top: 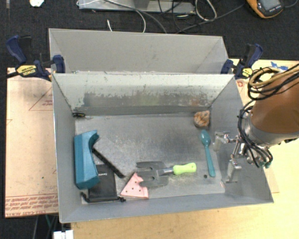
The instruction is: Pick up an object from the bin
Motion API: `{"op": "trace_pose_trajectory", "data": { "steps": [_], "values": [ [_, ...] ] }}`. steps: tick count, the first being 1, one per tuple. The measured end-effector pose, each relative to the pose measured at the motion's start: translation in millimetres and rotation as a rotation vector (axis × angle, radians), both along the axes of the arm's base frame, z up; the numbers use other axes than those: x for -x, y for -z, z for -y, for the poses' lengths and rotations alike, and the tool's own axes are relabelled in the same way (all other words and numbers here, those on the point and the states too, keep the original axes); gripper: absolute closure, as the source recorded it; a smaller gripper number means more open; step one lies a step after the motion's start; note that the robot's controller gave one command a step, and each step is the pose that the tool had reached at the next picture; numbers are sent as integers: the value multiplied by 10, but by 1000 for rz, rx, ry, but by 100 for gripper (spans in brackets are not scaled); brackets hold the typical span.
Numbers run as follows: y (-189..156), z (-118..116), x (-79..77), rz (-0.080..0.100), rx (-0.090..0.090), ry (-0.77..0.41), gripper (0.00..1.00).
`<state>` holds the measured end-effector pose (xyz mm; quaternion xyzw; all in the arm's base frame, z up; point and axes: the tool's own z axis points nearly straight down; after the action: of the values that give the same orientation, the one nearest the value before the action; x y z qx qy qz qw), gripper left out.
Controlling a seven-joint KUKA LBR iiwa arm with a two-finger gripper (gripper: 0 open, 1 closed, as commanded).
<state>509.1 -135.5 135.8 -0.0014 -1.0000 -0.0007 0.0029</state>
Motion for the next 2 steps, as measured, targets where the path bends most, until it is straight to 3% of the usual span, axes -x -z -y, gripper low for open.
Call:
{"op": "trace_pose_trajectory", "data": {
  "steps": [1, 2],
  "values": [
    [-33, -4, -21, 7, 1, -3, 0],
    [513, -518, -123, 12, 2, -3, 0]
  ]
}}
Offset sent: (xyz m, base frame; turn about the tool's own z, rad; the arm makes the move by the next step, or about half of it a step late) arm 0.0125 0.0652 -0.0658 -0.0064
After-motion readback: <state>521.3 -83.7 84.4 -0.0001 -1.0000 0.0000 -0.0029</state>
